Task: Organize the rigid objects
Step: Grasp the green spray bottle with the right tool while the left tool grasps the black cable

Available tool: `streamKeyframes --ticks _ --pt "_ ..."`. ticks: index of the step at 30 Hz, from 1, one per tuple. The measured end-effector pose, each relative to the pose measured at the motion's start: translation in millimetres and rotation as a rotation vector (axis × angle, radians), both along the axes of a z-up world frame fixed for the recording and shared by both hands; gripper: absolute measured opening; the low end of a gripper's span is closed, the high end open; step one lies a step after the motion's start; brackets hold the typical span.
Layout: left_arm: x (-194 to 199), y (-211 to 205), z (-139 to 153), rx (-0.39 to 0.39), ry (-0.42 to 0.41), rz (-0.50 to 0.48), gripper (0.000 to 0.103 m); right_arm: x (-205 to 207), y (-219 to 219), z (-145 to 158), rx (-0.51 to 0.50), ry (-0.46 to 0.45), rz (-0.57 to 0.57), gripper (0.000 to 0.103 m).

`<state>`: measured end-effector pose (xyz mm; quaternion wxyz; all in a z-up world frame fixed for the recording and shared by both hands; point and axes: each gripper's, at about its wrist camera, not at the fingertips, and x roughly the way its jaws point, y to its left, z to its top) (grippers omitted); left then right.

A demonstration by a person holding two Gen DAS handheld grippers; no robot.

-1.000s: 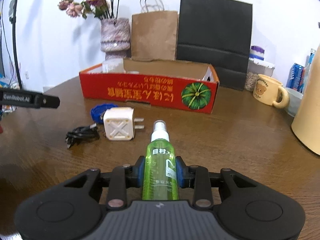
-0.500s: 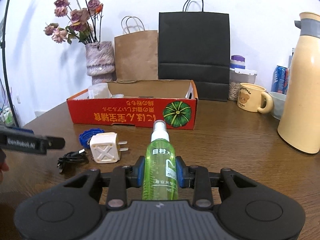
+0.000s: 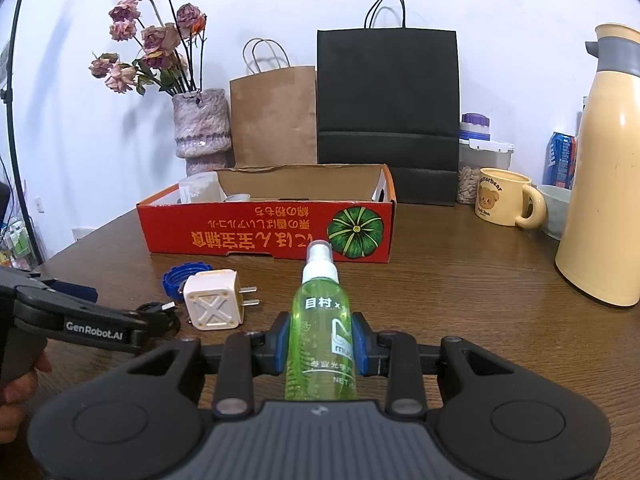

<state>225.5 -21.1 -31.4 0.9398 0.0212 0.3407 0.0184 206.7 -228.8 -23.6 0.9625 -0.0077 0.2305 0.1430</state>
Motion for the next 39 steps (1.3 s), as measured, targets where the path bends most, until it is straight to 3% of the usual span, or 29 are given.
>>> streamKeyframes --ticks 2,5,12,24,39 --pt "1.0 -0.7 -1.0 -0.009 0.006 -0.007 0.092 0.3 0.6 -0.4 -0.003 0.002 -0.002 0.030" --pt "1.3 -1.7 -2.0 -0.023 0.011 -0.023 0.073 0.2 0.7 -0.6 -0.005 0.002 -0.002 0.030" --pt "0.1 -0.5 -2.3 -0.039 0.002 -0.033 0.042 1.4 1.8 -1.3 -0.011 0.004 -0.001 0.030" --pt "-1.5 0.6 -1.7 -0.042 -0.007 -0.039 0.040 0.5 2.1 -2.3 -0.018 -0.001 0.000 0.030" --pt "-17.0 10.3 15.2 -0.055 -0.096 -0.006 0.038 -5.3 3.5 0.2 -0.021 -0.030 -0.005 0.030"
